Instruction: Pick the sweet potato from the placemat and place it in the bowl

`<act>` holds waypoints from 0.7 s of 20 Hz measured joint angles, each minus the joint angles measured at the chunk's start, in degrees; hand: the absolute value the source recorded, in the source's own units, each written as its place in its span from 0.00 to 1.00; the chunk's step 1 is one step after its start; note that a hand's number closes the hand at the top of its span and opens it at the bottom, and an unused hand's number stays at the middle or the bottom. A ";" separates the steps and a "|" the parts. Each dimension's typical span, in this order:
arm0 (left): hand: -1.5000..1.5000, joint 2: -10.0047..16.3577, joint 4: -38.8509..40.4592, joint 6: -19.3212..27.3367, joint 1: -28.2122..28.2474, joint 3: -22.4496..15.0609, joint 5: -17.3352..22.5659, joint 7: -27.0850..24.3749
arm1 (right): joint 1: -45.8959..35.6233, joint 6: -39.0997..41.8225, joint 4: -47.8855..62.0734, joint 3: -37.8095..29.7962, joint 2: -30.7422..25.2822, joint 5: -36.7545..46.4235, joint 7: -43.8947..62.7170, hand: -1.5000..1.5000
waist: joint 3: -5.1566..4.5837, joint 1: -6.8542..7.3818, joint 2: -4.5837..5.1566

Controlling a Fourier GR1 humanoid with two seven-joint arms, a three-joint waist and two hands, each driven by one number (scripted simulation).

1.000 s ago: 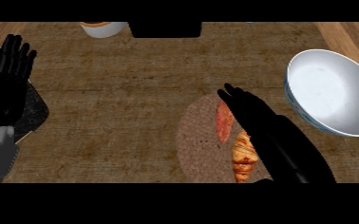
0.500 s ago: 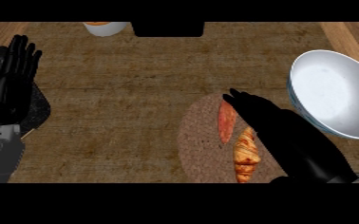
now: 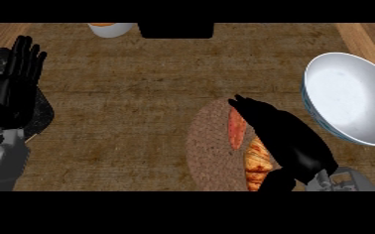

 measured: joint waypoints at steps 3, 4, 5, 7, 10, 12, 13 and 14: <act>0.50 -0.22 -0.69 -0.94 0.13 0.94 -0.76 0.76 | 0.97 0.59 3.33 -1.05 1.09 2.49 -2.93 0.00 | 0.00 0.03 0.00; 0.50 -0.28 -1.36 -1.22 0.62 1.24 -0.84 1.18 | 1.46 0.31 4.46 -1.21 1.38 3.83 -3.95 0.00 | 0.01 0.05 0.00; 0.50 -0.57 -0.47 -1.47 0.06 1.53 -1.19 1.01 | 2.14 0.65 5.07 -1.88 1.01 4.35 -5.14 0.00 | 0.01 -0.02 0.01; 0.50 -1.51 0.16 -1.45 -0.59 1.50 -2.29 0.91 | 2.41 0.24 7.80 -2.37 1.90 6.42 -7.21 0.00 | 0.01 -0.04 0.02; 0.50 -2.32 -0.11 -2.29 0.13 2.40 -2.99 0.74 | 3.71 -1.11 10.72 -2.00 3.76 10.11 -10.08 0.00 | 0.01 -0.02 0.01; 0.50 -3.13 1.60 -2.78 -0.63 2.91 -3.81 -0.23 | 3.51 -1.55 13.31 -2.82 4.35 11.92 -12.86 0.00 | 0.02 -0.05 0.04; 0.50 -3.28 0.57 -2.94 -0.08 3.13 -3.98 0.38 | 3.71 -1.75 14.10 -3.23 4.67 12.67 -14.22 0.00 | 0.02 -0.02 0.03; 0.50 -3.30 1.18 -3.30 -0.26 3.70 -4.19 0.08 | 4.09 -1.86 14.77 -3.87 4.55 13.03 -16.01 0.00 | 0.02 -0.04 0.03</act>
